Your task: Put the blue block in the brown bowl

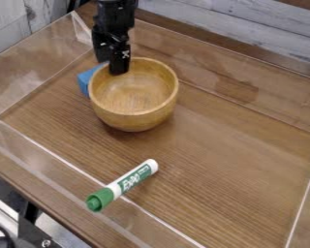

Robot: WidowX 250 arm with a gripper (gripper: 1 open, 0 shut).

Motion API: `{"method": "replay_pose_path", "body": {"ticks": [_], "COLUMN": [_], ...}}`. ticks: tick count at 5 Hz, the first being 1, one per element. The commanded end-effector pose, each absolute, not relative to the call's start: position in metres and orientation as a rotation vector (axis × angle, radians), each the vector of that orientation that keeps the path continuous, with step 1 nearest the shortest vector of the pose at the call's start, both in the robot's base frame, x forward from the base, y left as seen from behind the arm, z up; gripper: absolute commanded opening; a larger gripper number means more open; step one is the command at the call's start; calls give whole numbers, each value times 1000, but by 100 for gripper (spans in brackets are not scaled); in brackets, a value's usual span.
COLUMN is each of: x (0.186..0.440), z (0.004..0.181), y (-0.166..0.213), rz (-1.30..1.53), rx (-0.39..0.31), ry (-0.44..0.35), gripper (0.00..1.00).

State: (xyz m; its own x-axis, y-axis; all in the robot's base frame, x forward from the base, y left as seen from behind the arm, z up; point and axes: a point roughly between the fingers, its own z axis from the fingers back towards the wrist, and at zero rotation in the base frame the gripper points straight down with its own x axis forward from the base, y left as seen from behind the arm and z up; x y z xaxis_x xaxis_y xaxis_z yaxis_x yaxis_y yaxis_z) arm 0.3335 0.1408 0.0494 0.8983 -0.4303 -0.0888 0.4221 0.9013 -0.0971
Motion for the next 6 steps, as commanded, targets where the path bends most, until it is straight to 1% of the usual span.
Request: {"method": "replay_pose_path", "body": {"ticks": [1,6], "x": [346,346], "z": [95,103], "y": [151,157], "rz": [-439,-463], "rx": [14,33], "ry": [-4,-28], "gripper": [100,100]}}
